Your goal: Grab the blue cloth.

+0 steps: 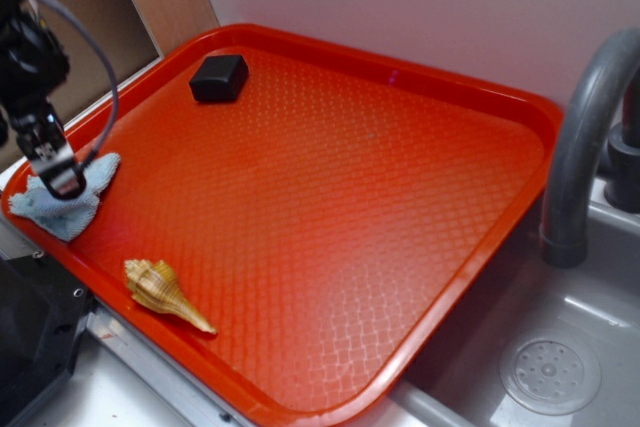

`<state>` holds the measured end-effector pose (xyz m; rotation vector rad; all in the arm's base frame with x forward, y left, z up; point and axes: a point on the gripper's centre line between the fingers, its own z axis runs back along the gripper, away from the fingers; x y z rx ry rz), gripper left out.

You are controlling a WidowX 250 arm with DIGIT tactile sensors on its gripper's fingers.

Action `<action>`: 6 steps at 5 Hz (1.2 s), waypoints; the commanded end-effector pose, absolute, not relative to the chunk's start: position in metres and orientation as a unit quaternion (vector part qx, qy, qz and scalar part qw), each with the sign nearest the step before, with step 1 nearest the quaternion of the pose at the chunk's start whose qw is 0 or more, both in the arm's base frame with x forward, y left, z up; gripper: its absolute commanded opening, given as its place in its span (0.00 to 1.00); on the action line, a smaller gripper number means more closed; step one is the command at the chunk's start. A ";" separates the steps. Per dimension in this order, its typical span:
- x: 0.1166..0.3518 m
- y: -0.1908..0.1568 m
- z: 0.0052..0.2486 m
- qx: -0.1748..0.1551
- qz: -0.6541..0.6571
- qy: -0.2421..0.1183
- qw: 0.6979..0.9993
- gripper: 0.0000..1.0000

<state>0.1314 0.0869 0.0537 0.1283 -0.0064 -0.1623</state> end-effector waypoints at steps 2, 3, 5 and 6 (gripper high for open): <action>0.126 0.086 0.026 0.015 -0.067 0.032 0.997 1.00; 0.120 0.075 0.034 -0.011 -0.090 0.035 0.995 1.00; 0.123 0.081 0.026 0.017 -0.072 0.045 0.996 1.00; 0.125 0.086 0.023 0.022 -0.034 0.052 0.998 0.65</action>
